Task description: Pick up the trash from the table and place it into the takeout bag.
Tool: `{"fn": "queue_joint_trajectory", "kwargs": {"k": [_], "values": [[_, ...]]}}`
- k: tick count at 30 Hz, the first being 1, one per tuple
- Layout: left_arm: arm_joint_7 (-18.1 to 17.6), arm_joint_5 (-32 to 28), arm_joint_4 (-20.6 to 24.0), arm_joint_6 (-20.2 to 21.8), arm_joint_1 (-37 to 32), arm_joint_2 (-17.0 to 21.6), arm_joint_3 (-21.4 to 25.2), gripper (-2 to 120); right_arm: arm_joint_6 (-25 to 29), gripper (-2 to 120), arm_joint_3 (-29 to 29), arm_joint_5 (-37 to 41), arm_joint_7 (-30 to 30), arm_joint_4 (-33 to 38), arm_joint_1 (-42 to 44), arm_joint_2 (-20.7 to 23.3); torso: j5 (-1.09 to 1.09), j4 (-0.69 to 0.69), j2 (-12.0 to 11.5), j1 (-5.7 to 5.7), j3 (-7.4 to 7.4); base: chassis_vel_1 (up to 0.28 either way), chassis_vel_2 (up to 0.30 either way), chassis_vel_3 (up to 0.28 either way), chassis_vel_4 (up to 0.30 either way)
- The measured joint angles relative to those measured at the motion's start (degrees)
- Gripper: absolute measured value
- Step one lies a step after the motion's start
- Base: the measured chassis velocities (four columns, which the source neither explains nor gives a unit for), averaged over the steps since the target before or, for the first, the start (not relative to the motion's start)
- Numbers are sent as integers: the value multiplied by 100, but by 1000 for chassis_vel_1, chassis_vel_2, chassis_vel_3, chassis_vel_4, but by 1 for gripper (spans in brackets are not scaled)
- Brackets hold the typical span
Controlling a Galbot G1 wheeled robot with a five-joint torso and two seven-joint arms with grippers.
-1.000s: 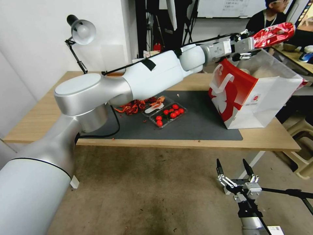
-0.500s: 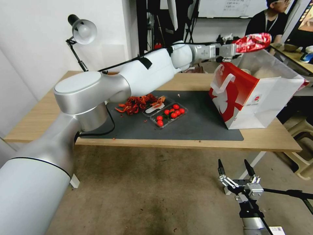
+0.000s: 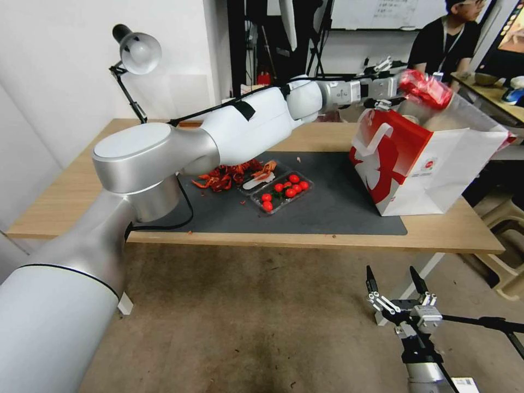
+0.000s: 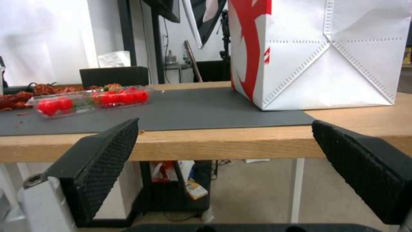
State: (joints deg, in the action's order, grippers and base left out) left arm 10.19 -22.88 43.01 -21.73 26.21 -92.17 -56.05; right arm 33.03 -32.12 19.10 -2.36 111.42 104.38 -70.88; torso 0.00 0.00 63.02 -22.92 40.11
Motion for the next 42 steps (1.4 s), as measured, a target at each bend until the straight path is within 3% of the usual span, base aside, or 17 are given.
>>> {"fn": "queue_joint_trajectory", "kwargs": {"k": [3,15,18,19,22,23,27,28,31,32,35,42], "values": [[-57,-39,37,12,5,1,2,99,1,100,4,-3,2,6,14,-4,0,0,0,0,0,0,0,0,0],[-483,-644,565,464,-32,4,-6,100,5,100,-2,-31,6,69,49,-6,0,1,0,0,0,0,0,0,0],[-1311,-1433,1284,1422,-130,198,-139,100,1,100,-2,-53,8,89,51,-11,1,-6,0,0,0,0,0,0,0],[-1311,-1433,1284,1422,-130,198,-139,100,1,100,-2,-53,8,89,51,-11,1,-6,0,0,0,0,0,0,0],[-2416,-2122,1930,2274,-344,587,-73,100,-2,100,5,-65,8,90,51,-9,-1,0,0,0,0,0,0,0,0],[-2416,-2122,1930,2274,-344,587,-73,100,-2,100,5,-65,8,90,51,-9,-1,0,0,0,0,0,0,0,0],[-3832,-3040,2687,3034,-719,965,219,100,-4,100,22,-82,12,89,61,6,-2,4,0,0,0,0,0,0,0],[-3832,-3040,2687,3034,-719,965,219,100,-4,100,22,-82,12,89,61,6,-2,4,0,0,0,0,0,0,0],[-4767,-3765,3152,3383,-1021,1071,528,100,-3,100,25,-88,14,90,78,12,-1,-2,0,0,0,0,0,0,0],[-4767,-3765,3152,3383,-1021,1071,528,100,-3,100,25,-88,14,90,78,12,-1,-2,0,0,0,0,0,0,0],[-5383,-4133,3395,3468,-1248,1163,680,100,-2,100,29,-91,14,98,80,-1,-1,0,0,0,0,0,0,0,0],[-5973,-4387,3739,3280,-1671,1409,1015,100,1,100,50,-99,15,118,85,-26,-1,-1,0,0,0,0,0,0,0]]}}
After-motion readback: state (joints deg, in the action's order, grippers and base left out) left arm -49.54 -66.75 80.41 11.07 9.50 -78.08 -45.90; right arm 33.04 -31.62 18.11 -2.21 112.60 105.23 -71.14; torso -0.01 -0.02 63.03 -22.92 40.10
